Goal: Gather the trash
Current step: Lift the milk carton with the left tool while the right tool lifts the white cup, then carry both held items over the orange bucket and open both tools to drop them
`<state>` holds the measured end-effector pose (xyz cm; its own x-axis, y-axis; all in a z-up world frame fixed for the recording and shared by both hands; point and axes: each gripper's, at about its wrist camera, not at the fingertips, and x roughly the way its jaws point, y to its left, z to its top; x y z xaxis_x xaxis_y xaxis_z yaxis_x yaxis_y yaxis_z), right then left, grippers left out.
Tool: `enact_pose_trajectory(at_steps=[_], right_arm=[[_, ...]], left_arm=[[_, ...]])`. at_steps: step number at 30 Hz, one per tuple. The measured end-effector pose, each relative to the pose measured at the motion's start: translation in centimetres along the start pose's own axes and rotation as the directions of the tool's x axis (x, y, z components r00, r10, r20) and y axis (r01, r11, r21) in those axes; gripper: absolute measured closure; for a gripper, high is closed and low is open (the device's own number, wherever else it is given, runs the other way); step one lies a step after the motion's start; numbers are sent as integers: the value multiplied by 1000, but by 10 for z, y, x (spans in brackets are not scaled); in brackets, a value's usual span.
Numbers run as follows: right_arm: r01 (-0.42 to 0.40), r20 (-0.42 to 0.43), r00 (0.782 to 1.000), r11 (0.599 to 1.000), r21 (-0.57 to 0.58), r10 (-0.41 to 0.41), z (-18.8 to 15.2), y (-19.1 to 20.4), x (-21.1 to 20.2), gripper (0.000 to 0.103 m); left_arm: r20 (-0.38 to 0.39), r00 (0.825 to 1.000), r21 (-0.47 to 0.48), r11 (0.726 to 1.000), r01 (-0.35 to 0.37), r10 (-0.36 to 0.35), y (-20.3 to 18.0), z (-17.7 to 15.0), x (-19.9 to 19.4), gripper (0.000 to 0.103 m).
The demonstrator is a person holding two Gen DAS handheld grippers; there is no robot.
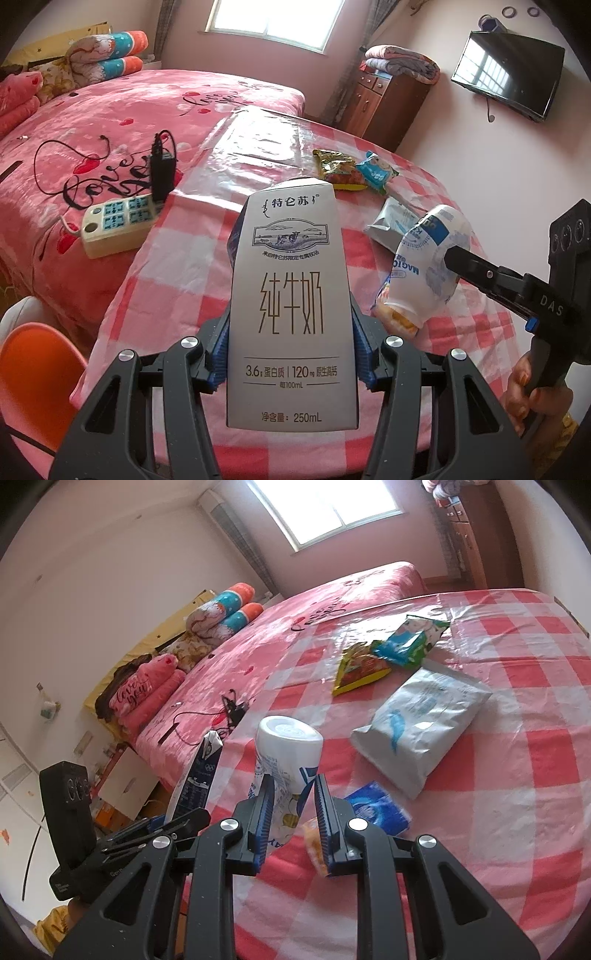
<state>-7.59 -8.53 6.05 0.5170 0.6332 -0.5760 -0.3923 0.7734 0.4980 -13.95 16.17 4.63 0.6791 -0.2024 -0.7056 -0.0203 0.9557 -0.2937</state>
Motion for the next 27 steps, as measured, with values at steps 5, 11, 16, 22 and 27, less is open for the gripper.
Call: enact_pose_trajectory(at_steps=[5, 11, 16, 22, 27], right_arm=[[-11, -21, 1000, 999, -33, 11, -8, 20, 2, 79], [-45, -76, 996, 994, -96, 37, -20, 52, 14, 79], [-86, -126, 990, 983, -160, 66, -28, 87, 27, 79], [-153, -197, 975, 958, -243, 106, -35, 134, 45, 79], [-218, -267, 956, 908, -356, 125, -51, 185, 65, 79]], left_arm=[[14, 1000, -10, 1000, -16, 16, 13, -8, -15, 48], [31, 998, -41, 998, -48, 50, 37, -21, -33, 48], [48, 994, -87, 992, -90, 94, 63, -32, -52, 48], [60, 983, -166, 973, -159, 171, 102, -50, -76, 48], [50, 971, -249, 944, -215, 234, 138, -68, -89, 48]])
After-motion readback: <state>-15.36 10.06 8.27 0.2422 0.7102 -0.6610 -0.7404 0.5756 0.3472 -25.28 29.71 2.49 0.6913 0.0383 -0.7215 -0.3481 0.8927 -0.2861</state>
